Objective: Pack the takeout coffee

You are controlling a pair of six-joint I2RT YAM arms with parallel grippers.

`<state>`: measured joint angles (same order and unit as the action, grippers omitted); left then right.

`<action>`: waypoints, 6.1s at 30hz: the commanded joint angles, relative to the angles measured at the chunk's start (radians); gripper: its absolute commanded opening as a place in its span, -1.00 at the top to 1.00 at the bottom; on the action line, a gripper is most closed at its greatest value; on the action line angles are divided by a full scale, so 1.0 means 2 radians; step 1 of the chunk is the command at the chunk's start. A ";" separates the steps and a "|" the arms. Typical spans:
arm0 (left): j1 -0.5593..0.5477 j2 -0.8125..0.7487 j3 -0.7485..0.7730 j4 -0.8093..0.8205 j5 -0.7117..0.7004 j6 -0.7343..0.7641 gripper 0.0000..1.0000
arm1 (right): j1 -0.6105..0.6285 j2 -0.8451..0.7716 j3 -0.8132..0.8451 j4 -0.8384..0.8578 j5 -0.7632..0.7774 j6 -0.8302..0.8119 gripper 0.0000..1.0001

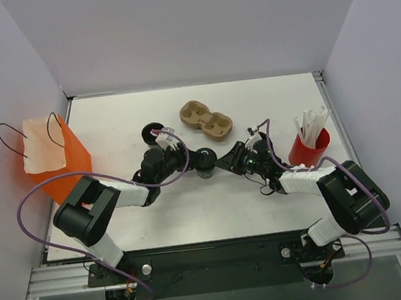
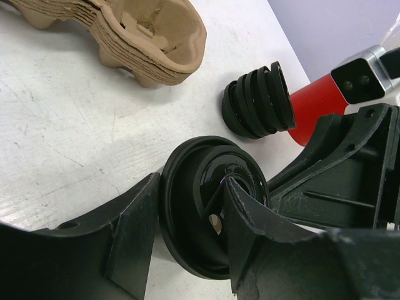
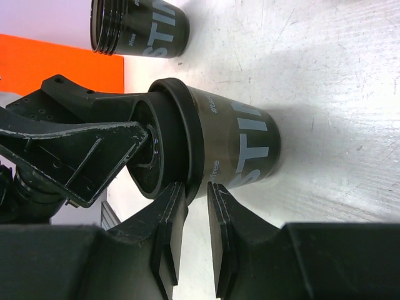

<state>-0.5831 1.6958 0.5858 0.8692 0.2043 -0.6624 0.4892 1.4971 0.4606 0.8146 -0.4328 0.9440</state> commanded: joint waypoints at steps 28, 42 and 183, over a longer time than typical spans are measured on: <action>0.001 0.123 0.069 -0.302 0.116 0.163 -0.01 | -0.133 0.033 0.215 -0.292 -0.207 -0.192 0.34; 0.002 0.135 0.068 -0.294 0.116 0.158 -0.01 | -0.130 0.095 0.218 -0.227 -0.234 -0.170 0.36; 0.118 -0.188 0.223 -0.576 -0.053 0.155 -0.95 | -0.049 0.215 0.499 -0.610 -0.235 -0.449 -0.21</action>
<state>-0.4000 1.3983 1.0756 -0.2829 0.1829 -0.3355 0.3748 1.9141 1.4239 -0.3717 -0.8658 0.0780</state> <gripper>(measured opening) 0.963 0.624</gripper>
